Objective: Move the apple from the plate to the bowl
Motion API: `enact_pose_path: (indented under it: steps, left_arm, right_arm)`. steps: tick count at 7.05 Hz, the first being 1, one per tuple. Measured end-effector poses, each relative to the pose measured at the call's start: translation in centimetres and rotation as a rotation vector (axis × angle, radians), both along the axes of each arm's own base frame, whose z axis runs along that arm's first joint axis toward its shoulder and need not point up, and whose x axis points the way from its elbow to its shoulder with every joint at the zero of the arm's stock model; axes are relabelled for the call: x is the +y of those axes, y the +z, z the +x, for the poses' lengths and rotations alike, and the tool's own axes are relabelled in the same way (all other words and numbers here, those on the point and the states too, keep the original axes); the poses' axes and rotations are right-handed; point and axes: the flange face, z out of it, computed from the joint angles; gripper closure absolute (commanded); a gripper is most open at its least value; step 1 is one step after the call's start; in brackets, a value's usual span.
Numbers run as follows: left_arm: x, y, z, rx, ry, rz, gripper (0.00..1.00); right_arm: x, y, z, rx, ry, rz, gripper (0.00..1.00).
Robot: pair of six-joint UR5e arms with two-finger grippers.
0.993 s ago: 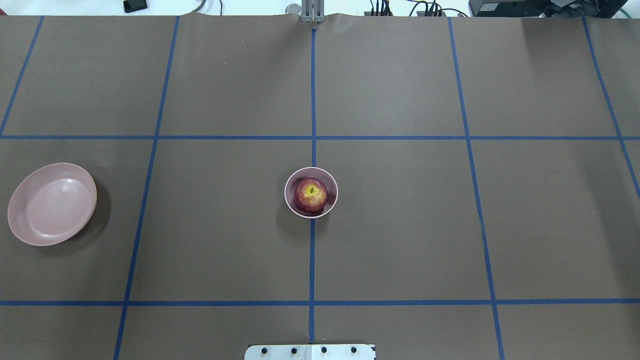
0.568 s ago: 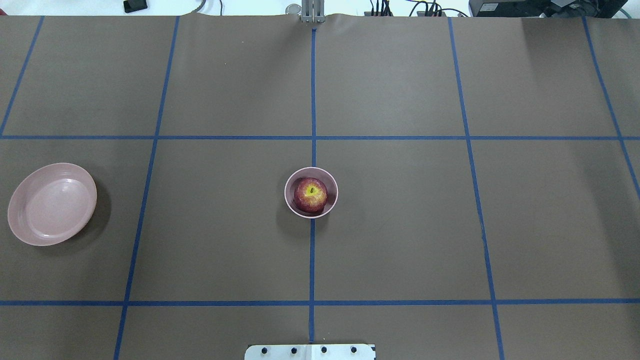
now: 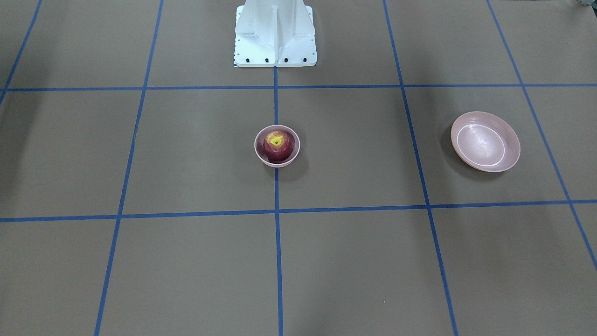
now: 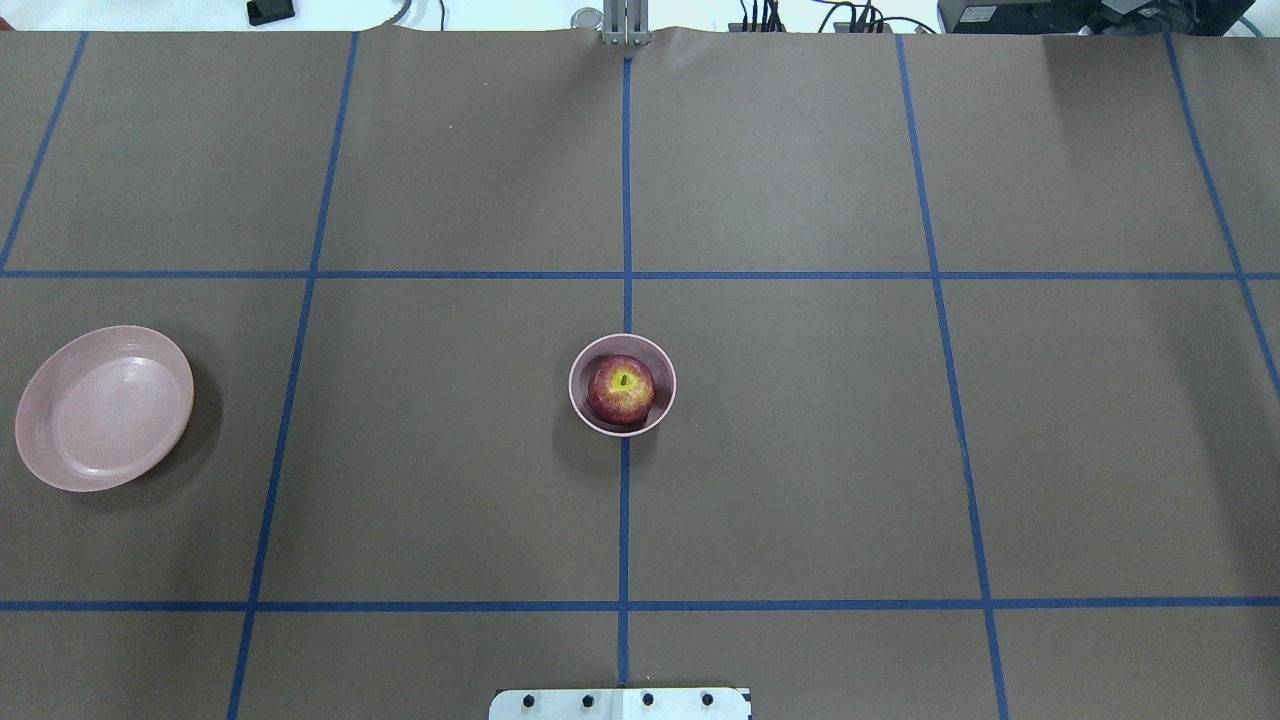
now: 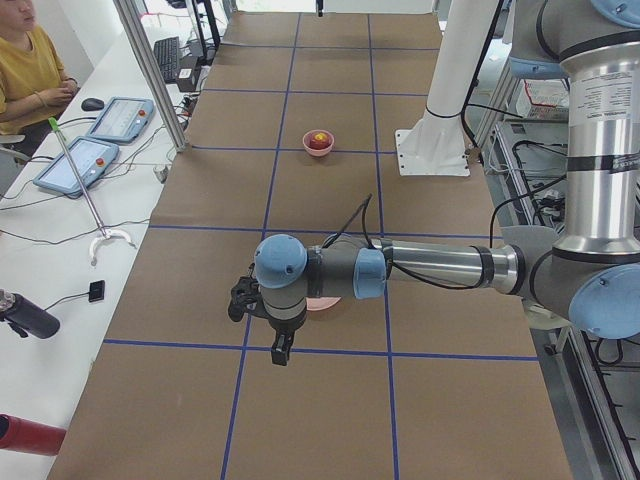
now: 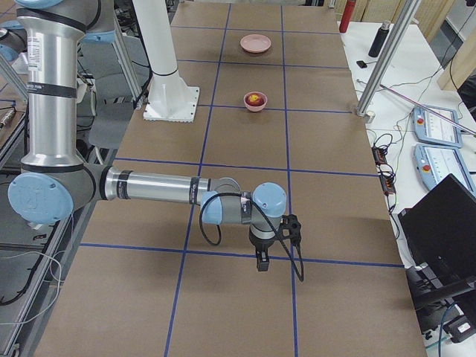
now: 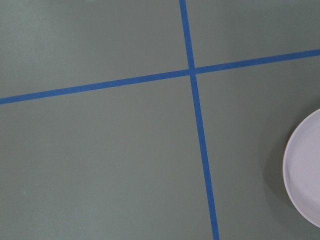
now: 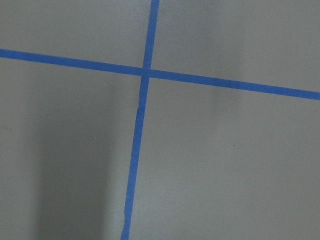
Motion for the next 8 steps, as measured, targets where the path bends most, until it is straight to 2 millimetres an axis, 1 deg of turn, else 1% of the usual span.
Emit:
enact_pose_path:
  steps: [4,8]
  left_arm:
    - [0.5,0.9,0.1,0.002,0.000,-0.003,0.02]
    - [0.7,1.6,0.2,0.003,0.002,-0.016,0.02]
  right_arm:
    - [-0.1,-0.2,0.0,0.000,0.001,0.005,0.00]
    - [-0.1,-0.2,0.0,0.000,0.001,0.005,0.00]
